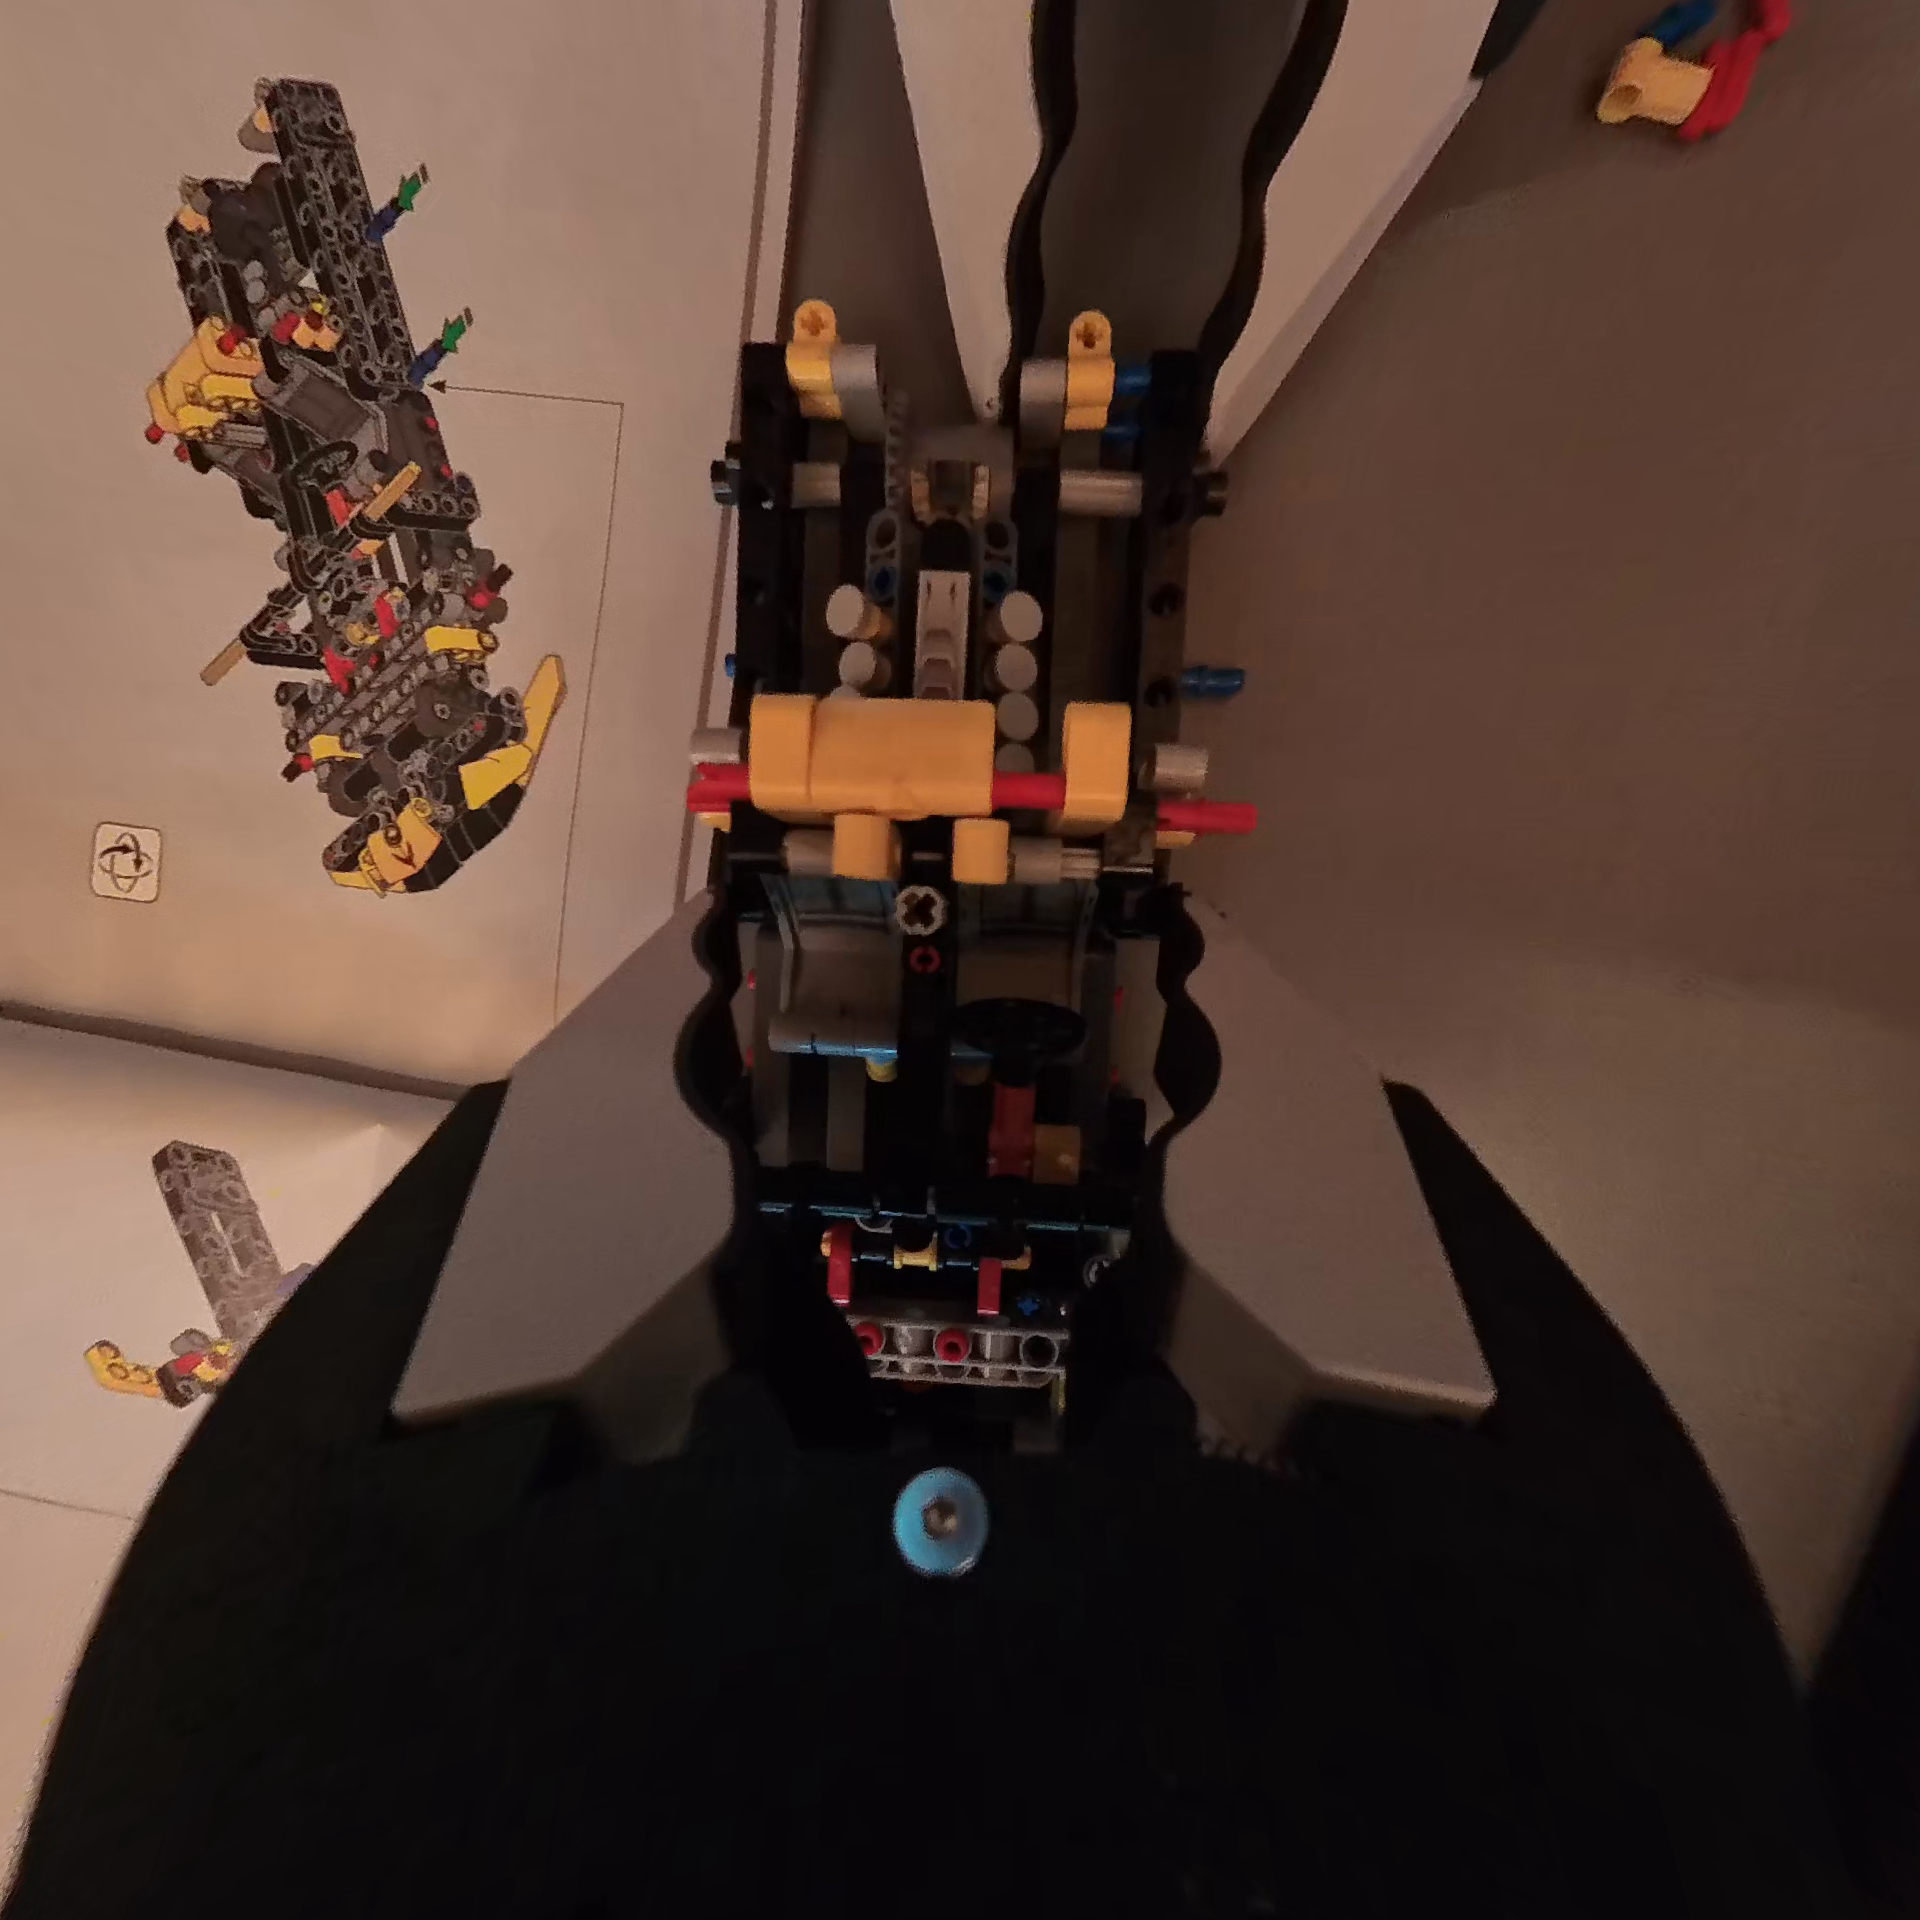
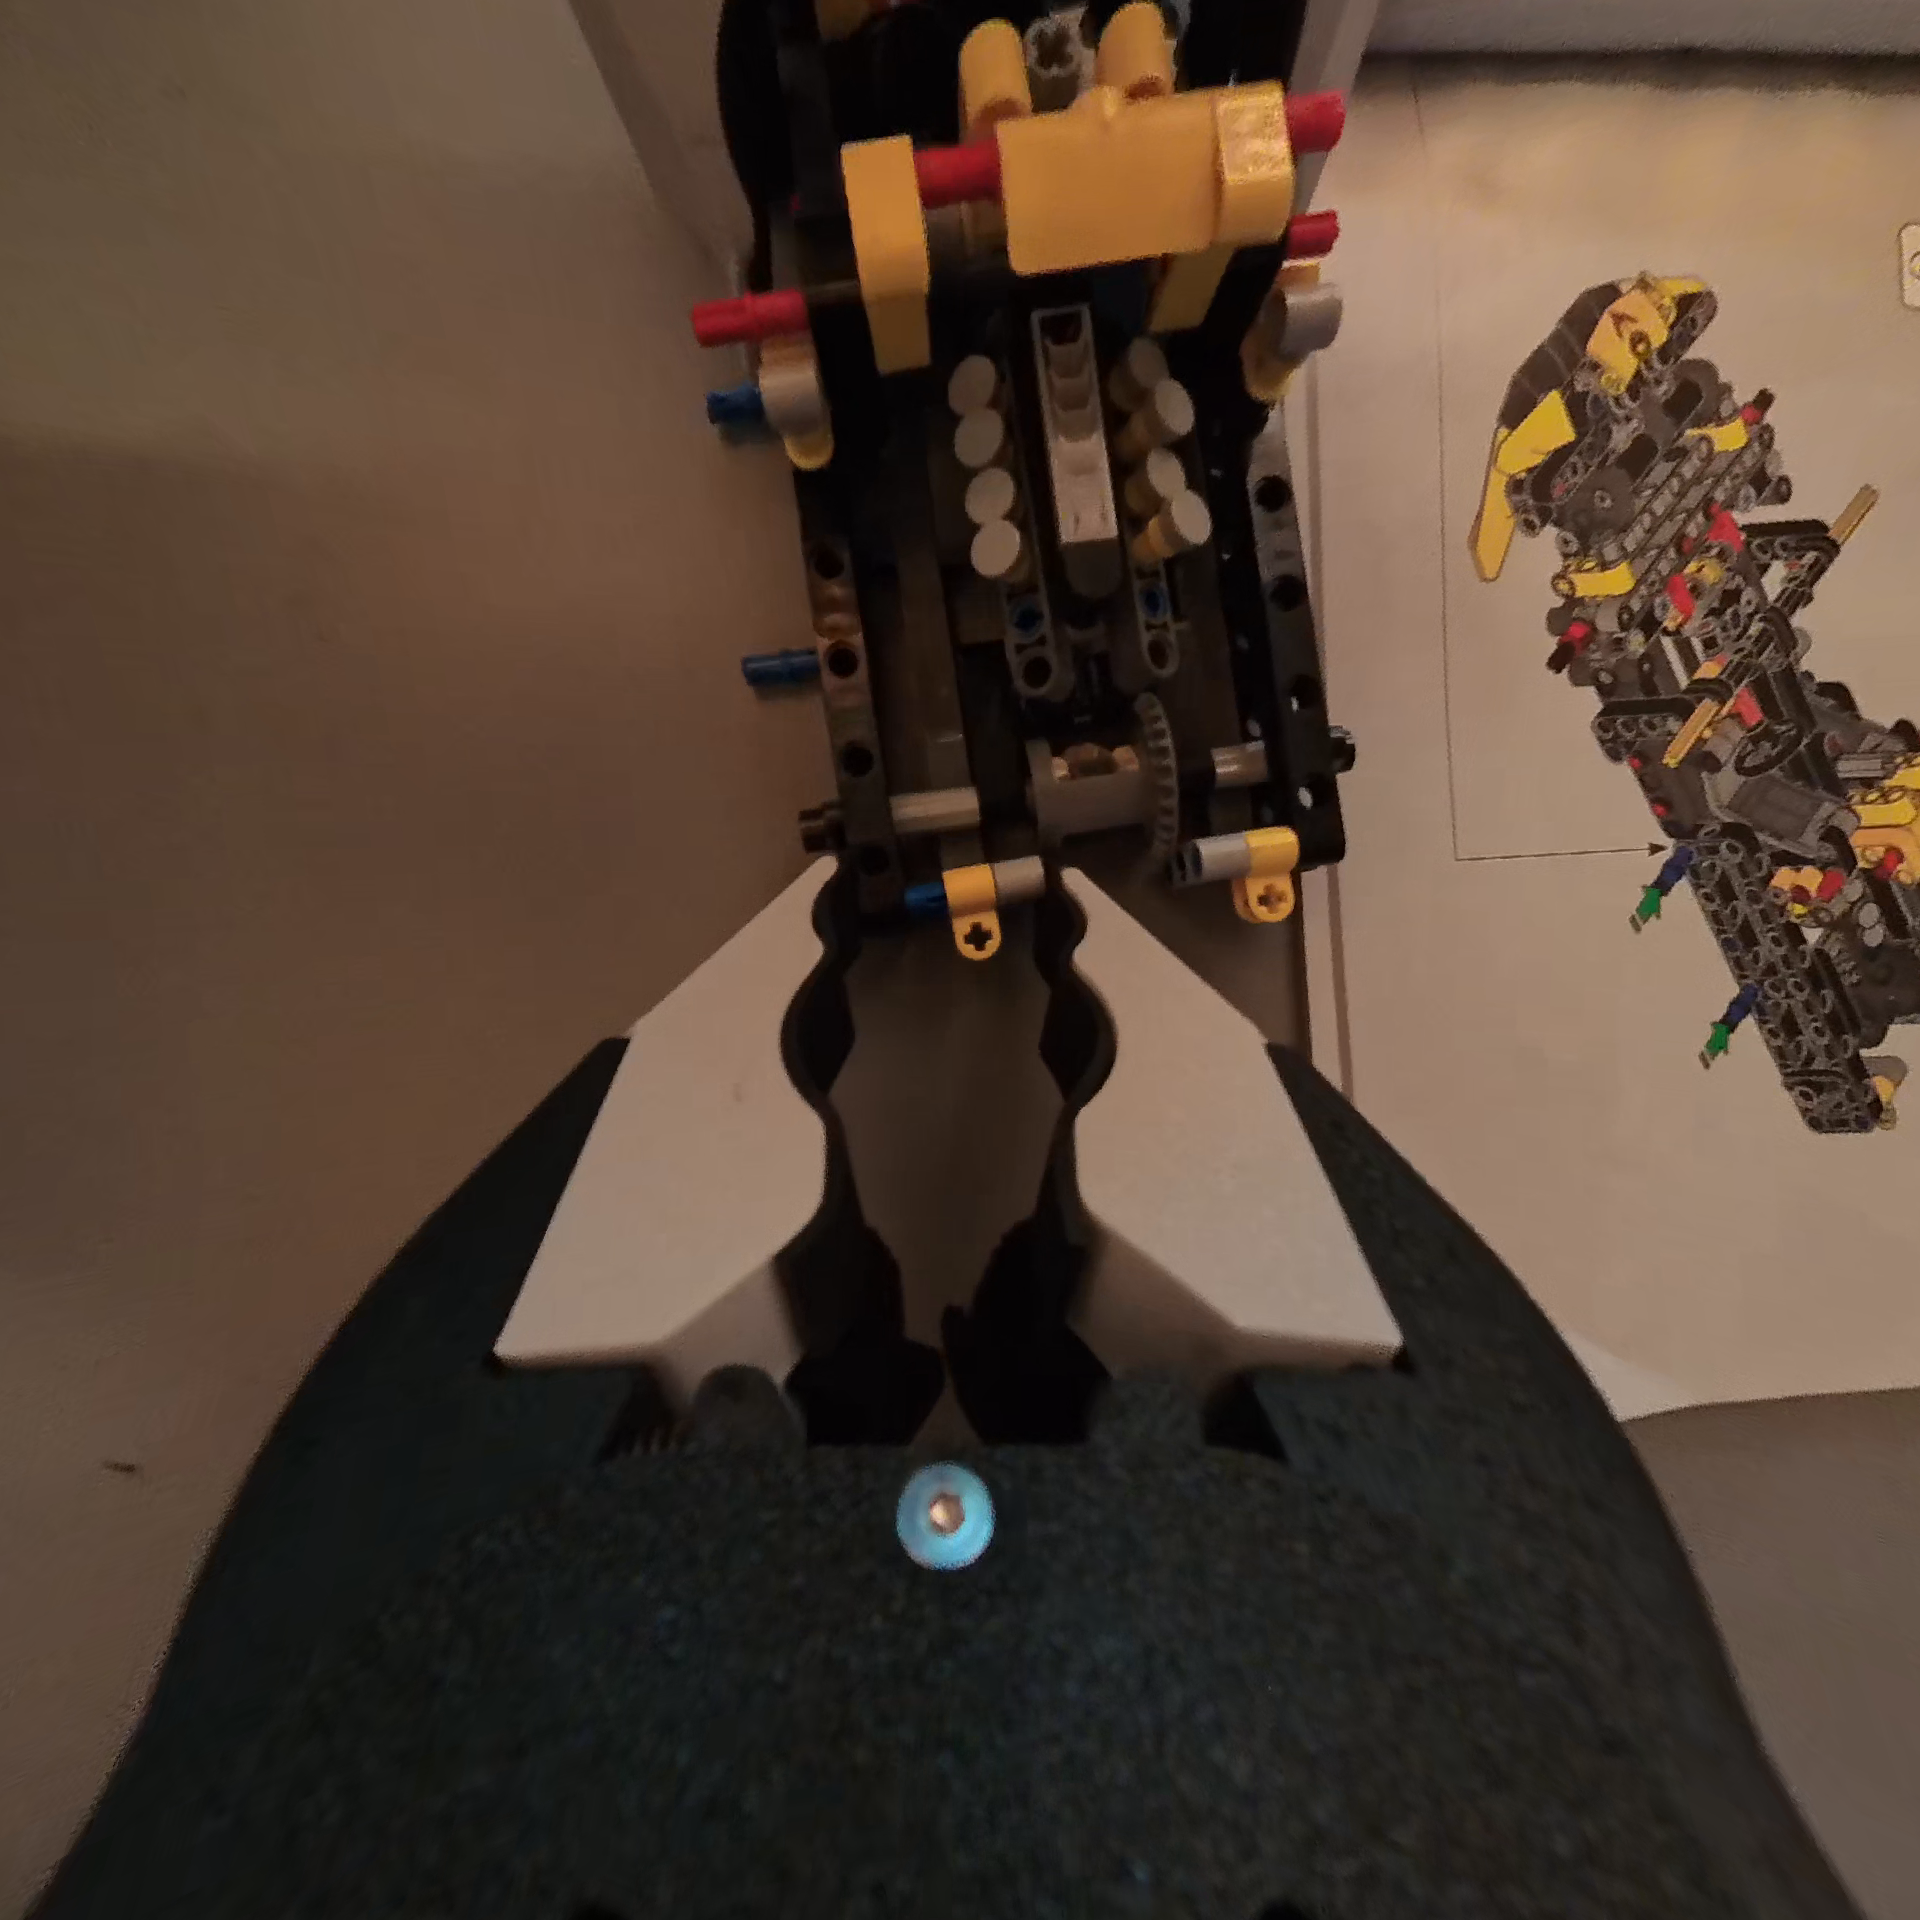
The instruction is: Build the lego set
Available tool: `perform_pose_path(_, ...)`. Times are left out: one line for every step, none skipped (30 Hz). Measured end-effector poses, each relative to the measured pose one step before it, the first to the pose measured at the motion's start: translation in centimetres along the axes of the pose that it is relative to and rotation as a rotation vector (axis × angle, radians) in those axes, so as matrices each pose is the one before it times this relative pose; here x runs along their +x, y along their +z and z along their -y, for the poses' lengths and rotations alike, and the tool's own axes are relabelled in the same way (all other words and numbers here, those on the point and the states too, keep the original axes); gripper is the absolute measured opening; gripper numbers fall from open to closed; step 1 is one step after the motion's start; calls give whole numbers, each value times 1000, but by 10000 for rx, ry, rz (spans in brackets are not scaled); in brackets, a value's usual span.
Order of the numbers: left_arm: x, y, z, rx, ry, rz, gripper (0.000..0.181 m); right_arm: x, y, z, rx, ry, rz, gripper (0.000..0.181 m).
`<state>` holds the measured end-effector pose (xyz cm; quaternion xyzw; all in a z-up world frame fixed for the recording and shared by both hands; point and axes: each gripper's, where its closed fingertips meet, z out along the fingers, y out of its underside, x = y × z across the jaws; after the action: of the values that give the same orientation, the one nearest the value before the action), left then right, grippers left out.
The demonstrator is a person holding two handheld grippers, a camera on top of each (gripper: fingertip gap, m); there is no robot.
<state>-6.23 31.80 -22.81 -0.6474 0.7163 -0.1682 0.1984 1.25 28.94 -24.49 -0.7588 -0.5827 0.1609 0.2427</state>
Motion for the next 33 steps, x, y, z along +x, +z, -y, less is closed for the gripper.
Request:
perform_pose_path(-4,3,-12,0,13,12,81,0,10,26,123,-49,4,33)
perform_pose_path(2,-3,-14,0,44,35,82,16,-7,60,151,-117,-42,33)
perform_pose_path(-14,-2,-14,1,41,34,82,24,4,75,181,-71,-37,33)
perform_pose_path(-11,-3,-2,-10,10,24,82,19,8,48,172,100,7,33)
perform_pose_path(-14,0,-3,-7,-21,13,82,19,-4,3,40,192,-1,34)
perform_pose_path(-40,-2,-8,17,-39,15,82,27,-5,-33,-78,166,-33,35)
perform_pose_path(-39,-13,-5,14,-20,18,81,-52,-32,-55,-137,45,20,37)
perform_pose_path(-24,-6,-13,12,-20,8,81,-50,-72,-92,-151,-68,24,39)
perform_pose_path(-8,-8,3,14,-32,-7,81,-8,-119,-139,-209,-56,-25,39)
perform_pose_path(5,3,5,11,-13,-4,81,-6,-140,-199,-258,-31,-27,39)
perform_pose_path(-5,0,1,14,-15,-2,81,-37,-224,-225,-300,23,22,38)
perform_pose_path(-13,0,15,17,-49,-9,80,6,-268,-129,-233,81,32,36)
perform_pose_path(-4,1,15,18,-64,-15,80,12,-305,-5,-48,164,15,37)
perform_pose_path(-8,-3,12,27,-53,-17,80,-67,-388,133,51,112,48,39)
perform_pose_path(2,-4,12,26,-33,-20,80,-151,-371,128,48,-8,44,42)
perform_pose_path(5,-9,5,14,-19,-15,80,130,-315,48,2,-179,-177,44)
perform_pose_path(-1,3,5,4,-2,-5,80,117,-125,-16,-49,-341,-232,46)
perform_pose_path(3,-1,-1,-2,4,3,80,43,44,-90,-110,-372,-214,47)
perform_pose_path(2,3,6,-9,6,9,80,-12,139,75,-22,-254,-148,47)
perform_pose_path(11,2,5,-11,10,14,81,-261,192,205,61,-109,90,47)
perform_pose_path(9,11,1,-10,13,15,81,-224,157,134,-66,-56,183,48)
perform_pose_path(4,6,11,-5,8,7,81,101,2,66,-143,25,72,50)
perform_pose_path(9,11,18,1,-6,-4,81,225,-73,198,-43,1,61,51)
perform_pose_path(14,12,20,2,-10,-6,81,163,-82,258,-57,-73,118,51)
perform_pose_path(4,-4,12,-1,-2,-3,81,157,-38,132,-140,-162,91,49)
perform_pose_path(-4,3,4,3,-3,-3,81,182,105,-280,-408,-244,40,46)
perform_pose_path(10,6,10,8,-11,-9,81,196,161,-441,-526,-280,-12,45)
perform_pose_path(18,1,3,15,-11,-13,81,98,91,-148,-309,-246,26,45)
perform_pose_path(8,1,3,15,-4,-10,81,-156,4,179,-66,-180,154,41)
perform_pose_path(14,-11,6,26,-11,-18,81,-106,40,85,-78,-163,92,37)
perform_pose_path(29,1,8,30,-7,-23,82,-2,59,-1,-103,-150,26,35)
perform_pose_path(34,3,13,27,15,-16,82,-1,5,-8,-68,-105,19,33)
perform_pose_path(37,-1,9,15,34,0,83,34,-8,-16,-37,-83,1,31)
